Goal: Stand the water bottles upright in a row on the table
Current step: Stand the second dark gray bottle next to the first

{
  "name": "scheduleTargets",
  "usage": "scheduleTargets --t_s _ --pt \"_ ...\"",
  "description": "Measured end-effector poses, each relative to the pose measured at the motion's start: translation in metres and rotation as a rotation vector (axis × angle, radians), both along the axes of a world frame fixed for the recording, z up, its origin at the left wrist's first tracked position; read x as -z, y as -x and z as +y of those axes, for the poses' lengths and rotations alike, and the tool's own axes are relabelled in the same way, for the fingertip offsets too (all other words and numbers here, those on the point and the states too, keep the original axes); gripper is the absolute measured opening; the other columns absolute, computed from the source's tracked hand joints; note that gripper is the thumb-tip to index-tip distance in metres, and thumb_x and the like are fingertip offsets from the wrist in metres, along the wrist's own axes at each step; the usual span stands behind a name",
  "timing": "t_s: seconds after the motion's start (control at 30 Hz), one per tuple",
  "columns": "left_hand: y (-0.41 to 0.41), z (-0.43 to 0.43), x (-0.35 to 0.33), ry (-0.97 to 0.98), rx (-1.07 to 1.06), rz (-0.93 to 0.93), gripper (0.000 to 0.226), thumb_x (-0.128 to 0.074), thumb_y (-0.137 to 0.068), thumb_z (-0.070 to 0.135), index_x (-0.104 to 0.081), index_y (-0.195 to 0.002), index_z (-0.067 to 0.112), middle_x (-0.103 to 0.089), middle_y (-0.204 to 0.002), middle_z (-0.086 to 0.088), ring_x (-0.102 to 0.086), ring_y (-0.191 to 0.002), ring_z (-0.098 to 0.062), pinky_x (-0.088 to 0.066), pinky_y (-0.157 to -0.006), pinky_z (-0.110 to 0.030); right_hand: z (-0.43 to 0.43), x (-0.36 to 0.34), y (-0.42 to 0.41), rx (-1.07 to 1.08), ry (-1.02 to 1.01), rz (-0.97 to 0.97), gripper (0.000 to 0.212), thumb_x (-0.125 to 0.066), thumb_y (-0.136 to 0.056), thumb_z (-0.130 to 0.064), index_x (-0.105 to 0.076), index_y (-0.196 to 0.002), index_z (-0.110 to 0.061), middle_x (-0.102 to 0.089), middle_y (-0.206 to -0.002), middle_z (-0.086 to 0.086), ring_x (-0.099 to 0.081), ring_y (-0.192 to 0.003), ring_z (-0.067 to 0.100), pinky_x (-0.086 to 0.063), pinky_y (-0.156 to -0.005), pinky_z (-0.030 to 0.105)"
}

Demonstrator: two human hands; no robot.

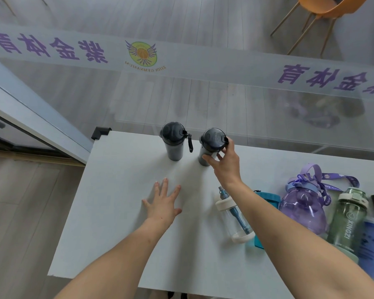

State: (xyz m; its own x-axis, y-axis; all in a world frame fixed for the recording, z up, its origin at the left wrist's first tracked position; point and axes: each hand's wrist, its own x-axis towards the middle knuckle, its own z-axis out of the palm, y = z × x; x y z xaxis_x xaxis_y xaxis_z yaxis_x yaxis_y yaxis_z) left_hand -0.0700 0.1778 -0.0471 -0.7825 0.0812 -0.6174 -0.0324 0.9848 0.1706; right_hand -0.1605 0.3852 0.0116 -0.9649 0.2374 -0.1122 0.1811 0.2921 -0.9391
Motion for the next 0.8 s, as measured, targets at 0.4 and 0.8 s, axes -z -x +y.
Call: scheduleTargets --t_s 0.4,0.8 --pt "0.0007 0.0009 -0.0012 0.012 -0.001 -0.005 0.081 -0.06 -0.095 0.046 -0.004 -0.153 0.049 0.024 -0.164 0.003 0.024 -0.15 -0.028 -0.022 -0.107 -0.075 -0.0006 0.0028 0.0005 0.008 0.004 -0.008 0.07 -0.085 -0.078 -0.003 -0.047 -0.134 -0.02 -0.06 -0.113 -0.018 -0.06 -0.111 0.004 -0.052 -0.104 0.027" --pt "-0.0001 0.0013 0.001 0.032 0.007 0.002 0.081 -0.059 -0.095 0.046 -0.002 -0.153 0.049 0.024 -0.164 0.003 0.022 -0.15 -0.029 -0.025 -0.107 -0.074 0.0004 0.0058 0.0043 0.017 0.009 -0.041 0.071 -0.085 -0.078 -0.002 -0.047 -0.136 -0.019 -0.06 -0.113 -0.017 -0.058 -0.108 -0.008 -0.051 -0.102 0.023"
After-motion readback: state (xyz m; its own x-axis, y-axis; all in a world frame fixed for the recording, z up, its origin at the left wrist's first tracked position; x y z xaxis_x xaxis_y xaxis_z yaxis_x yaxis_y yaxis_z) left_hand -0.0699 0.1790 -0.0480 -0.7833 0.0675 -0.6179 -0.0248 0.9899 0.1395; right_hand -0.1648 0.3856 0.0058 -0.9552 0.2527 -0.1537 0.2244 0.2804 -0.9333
